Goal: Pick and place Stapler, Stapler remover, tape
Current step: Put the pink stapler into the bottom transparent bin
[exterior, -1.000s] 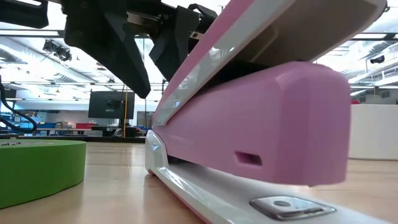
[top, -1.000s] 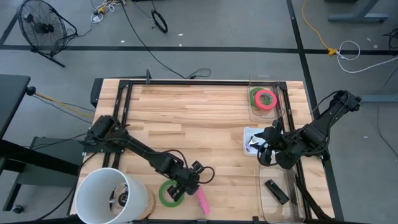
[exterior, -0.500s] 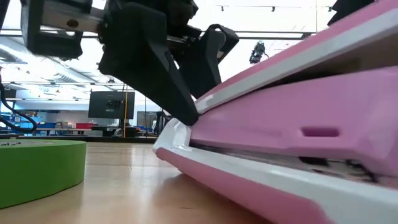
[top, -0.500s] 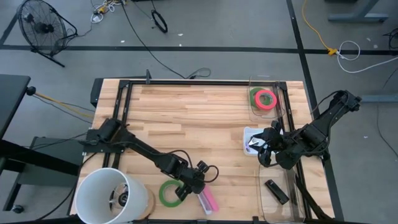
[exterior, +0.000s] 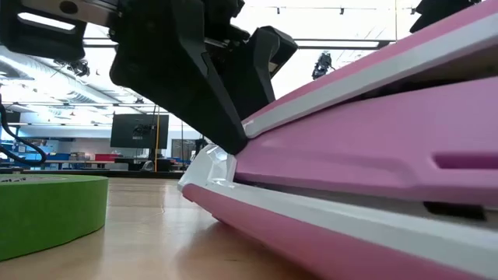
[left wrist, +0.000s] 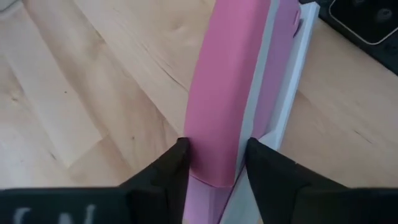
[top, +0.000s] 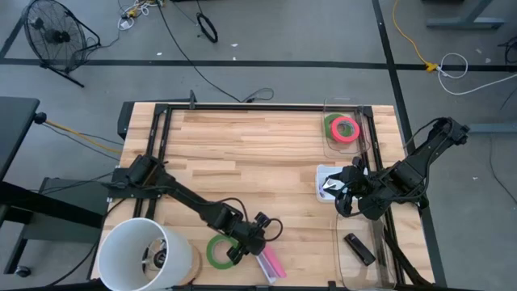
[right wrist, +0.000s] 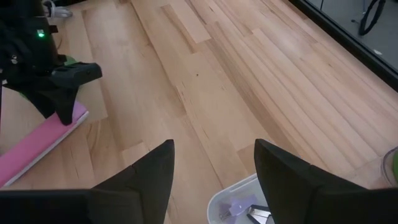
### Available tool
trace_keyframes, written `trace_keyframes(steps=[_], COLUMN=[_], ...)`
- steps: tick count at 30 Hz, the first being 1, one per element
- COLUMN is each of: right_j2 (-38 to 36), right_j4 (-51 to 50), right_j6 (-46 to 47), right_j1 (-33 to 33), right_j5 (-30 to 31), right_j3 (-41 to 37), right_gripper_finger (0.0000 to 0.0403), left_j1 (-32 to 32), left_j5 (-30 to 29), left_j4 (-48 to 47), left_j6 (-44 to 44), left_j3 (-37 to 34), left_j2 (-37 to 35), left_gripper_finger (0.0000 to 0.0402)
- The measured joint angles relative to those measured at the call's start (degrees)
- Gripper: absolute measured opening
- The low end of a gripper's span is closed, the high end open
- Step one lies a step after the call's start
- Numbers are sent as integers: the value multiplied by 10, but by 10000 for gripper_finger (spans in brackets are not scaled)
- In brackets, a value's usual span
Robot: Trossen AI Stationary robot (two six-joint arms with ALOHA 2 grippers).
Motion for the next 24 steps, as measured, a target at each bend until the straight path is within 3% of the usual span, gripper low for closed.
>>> trace_keyframes(steps=[4, 6, 8, 14, 20, 24], right_j2=[0, 0, 0, 0, 0, 0], right_j4=[0, 0, 0, 0, 0, -2], right_j6=[0, 0, 0, 0, -1, -2], right_j1=[0, 0, 0, 0, 0, 0], right_j5=[0, 0, 0, 8, 15, 15], right_j3=[0, 0, 0, 0, 0, 0], right_gripper_finger=[220, 220, 220, 220, 220, 220], left_j1=[-1, 0, 0, 0, 0, 6], left_j5=[-7, 12, 28, -31, -40, -117], left_j4=[2, -5, -6, -5, -5, 1], left_j6=[0, 0, -1, -33, -33, -44], left_j3=[0, -2, -1, -2, 1, 3], left_j2=[0, 2, 2, 2, 1, -2], left_gripper_finger=[83, 30, 9, 10, 11, 11])
